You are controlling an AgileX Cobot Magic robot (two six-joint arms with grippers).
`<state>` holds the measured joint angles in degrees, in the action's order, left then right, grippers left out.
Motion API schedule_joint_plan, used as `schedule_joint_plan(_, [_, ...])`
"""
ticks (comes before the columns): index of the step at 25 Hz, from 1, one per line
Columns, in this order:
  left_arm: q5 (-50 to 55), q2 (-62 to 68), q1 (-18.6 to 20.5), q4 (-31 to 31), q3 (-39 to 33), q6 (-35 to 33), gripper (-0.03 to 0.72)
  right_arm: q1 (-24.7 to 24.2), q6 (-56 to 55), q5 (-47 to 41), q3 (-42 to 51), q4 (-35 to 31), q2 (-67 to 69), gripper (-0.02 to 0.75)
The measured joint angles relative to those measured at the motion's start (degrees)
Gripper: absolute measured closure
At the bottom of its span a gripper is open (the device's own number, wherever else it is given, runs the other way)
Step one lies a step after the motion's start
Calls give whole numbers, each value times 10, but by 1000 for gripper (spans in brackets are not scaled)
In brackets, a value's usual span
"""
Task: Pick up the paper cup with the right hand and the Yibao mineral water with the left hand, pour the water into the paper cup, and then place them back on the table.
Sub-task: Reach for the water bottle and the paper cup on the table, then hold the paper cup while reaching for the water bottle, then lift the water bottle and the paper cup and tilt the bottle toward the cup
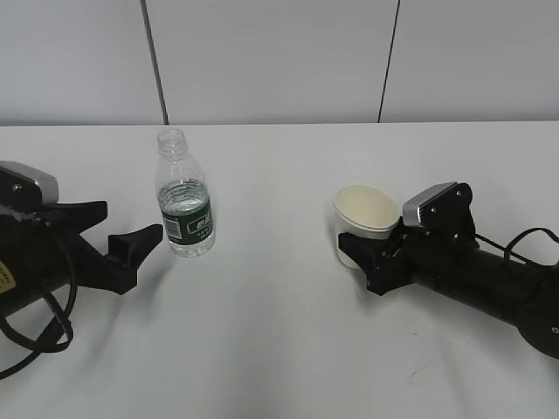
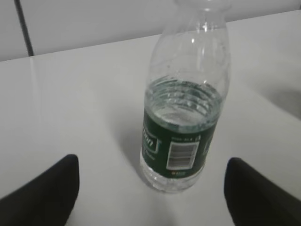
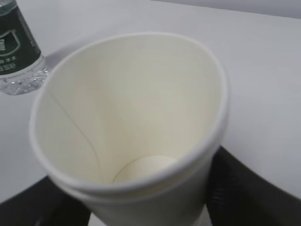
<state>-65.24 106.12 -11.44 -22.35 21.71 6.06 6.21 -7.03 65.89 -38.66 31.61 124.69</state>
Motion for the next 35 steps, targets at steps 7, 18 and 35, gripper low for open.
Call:
schedule_joint_plan(7, [-1, 56, -11, -25, 71, 21, 114, 0, -2, 0, -4, 16, 0, 237])
schedule_joint_plan(18, [-1, 137, -52, -24, 183, 34, 114, 0, -11, 0, -5, 33, 0, 237])
schedule_joint_plan(35, [-1, 171, -53, -24, 224, 39, 317, 0, -14, 0, -5, 50, 0, 237])
